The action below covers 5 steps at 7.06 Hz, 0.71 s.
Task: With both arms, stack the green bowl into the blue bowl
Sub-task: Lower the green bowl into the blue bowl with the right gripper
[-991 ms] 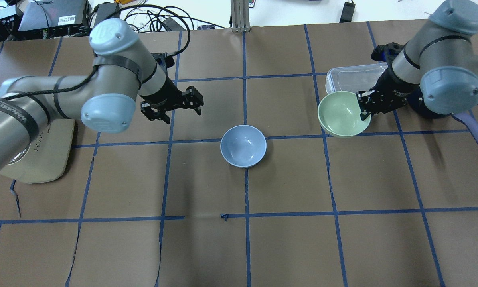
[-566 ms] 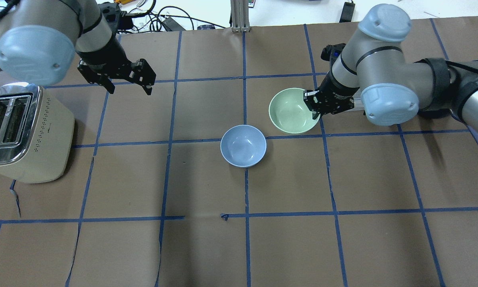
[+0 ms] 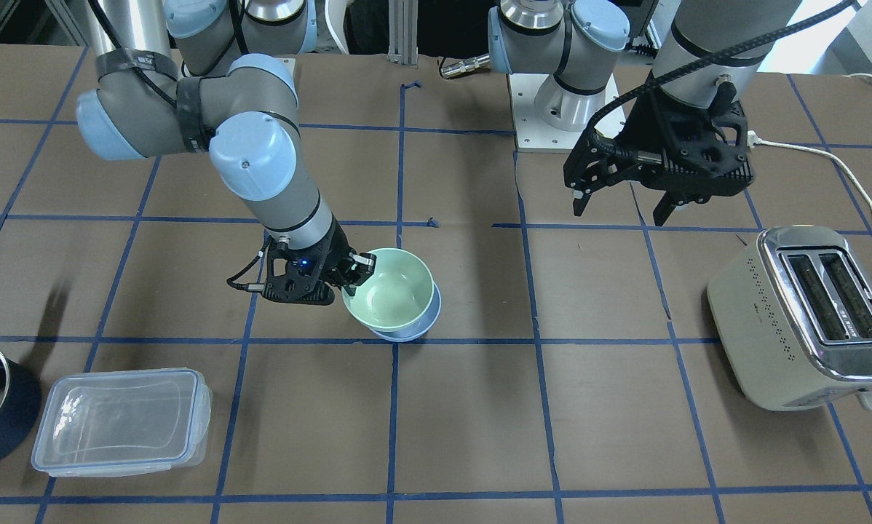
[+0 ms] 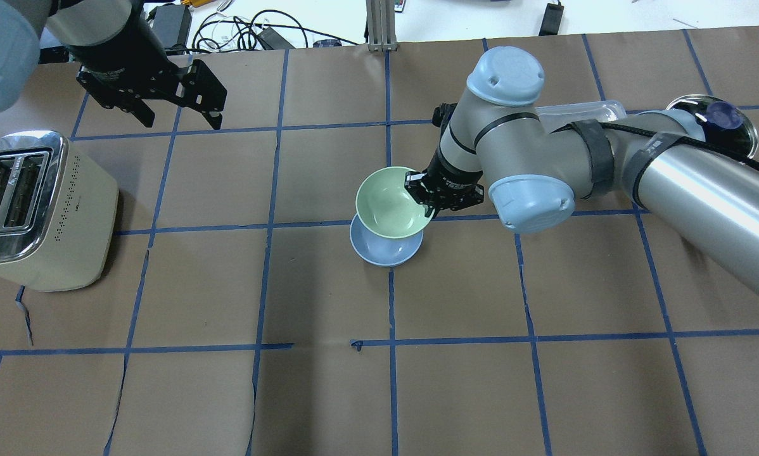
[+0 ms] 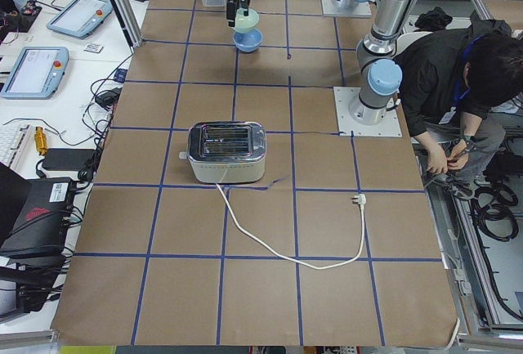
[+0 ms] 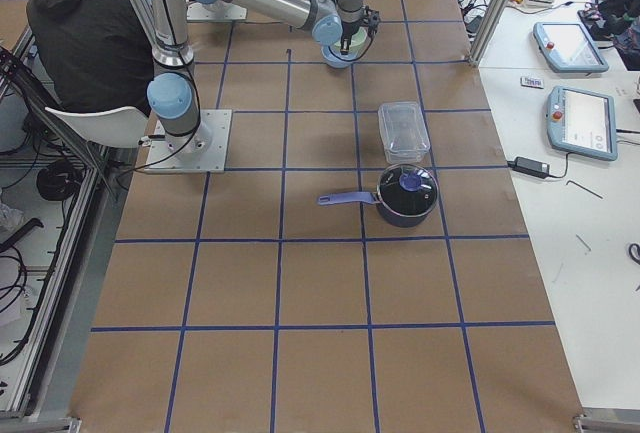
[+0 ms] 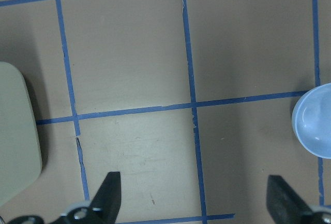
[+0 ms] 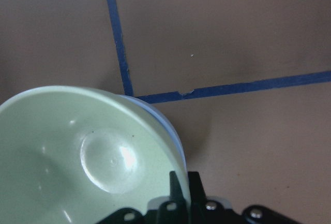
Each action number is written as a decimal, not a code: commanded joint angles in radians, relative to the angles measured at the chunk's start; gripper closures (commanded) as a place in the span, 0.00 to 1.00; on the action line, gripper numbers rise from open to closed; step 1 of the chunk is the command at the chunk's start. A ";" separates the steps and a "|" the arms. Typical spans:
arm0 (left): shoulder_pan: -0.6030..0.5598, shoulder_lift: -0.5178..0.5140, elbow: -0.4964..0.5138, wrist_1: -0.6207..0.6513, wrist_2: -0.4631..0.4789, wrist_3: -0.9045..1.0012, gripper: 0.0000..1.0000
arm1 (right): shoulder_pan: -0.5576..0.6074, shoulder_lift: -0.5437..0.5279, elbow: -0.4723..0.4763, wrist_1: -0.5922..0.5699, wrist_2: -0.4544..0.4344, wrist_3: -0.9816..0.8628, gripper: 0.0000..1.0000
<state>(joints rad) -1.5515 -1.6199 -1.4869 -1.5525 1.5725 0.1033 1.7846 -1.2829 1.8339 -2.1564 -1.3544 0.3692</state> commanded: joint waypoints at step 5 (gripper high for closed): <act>-0.001 0.002 -0.016 0.003 -0.025 -0.136 0.00 | 0.022 0.050 0.004 -0.040 0.027 0.017 0.01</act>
<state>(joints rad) -1.5524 -1.6188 -1.5020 -1.5484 1.5471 -0.0080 1.8082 -1.2398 1.8372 -2.1846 -1.3259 0.3845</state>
